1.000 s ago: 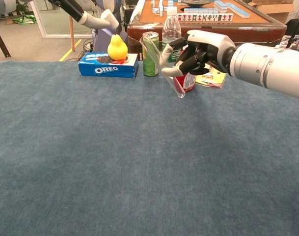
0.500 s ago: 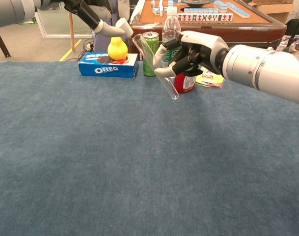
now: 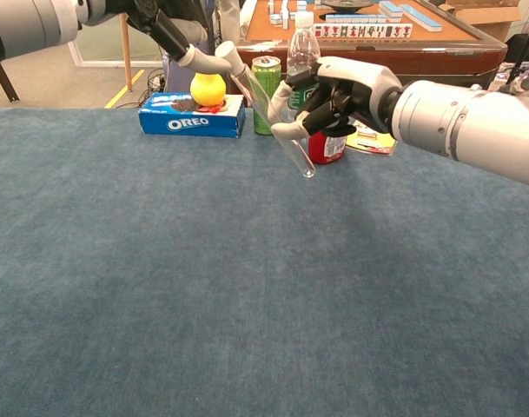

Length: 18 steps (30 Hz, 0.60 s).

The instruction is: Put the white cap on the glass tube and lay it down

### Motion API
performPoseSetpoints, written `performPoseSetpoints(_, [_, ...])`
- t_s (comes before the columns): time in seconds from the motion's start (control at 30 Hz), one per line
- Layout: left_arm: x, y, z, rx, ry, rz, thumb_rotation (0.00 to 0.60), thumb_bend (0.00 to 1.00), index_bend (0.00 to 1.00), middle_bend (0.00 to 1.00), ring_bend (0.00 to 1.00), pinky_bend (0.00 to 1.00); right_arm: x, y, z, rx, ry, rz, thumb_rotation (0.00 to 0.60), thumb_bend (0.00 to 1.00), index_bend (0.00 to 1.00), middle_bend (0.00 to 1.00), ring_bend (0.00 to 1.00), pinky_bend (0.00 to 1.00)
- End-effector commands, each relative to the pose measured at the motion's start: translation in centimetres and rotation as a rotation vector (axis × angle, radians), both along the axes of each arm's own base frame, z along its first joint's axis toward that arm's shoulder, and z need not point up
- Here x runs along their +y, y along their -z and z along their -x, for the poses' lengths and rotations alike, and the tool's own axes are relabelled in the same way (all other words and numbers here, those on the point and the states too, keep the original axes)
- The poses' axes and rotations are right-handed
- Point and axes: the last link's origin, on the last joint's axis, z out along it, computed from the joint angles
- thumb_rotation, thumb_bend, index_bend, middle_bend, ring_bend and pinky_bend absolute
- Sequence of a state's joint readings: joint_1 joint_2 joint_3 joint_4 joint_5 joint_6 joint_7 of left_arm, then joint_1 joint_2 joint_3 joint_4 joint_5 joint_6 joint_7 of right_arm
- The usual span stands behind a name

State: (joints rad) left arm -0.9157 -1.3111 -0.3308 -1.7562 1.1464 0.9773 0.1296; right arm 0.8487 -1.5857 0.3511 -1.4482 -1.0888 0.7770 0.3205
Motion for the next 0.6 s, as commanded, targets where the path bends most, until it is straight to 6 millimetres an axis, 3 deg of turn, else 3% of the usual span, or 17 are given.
performPoseSetpoints(0.03, [0.03,0.08,-0.04,-0.001,-0.002,0.002,0.6,0.25,0.58,1.0,1.0,1.0,0.01,-0.01,-0.02,-0.001,0.0,-0.001,0.6,0.47,0.87,1.0,1.0,1.0])
performPoseSetpoints(0.6, [0.12,0.28,0.03,-0.026,-0.024,0.047,0.6,0.25,0.58,1.0,1.0,1.0,-0.18,0.38,-0.21,-0.033,0.008,0.008,0.6,0.47,0.87,1.0,1.0,1.0])
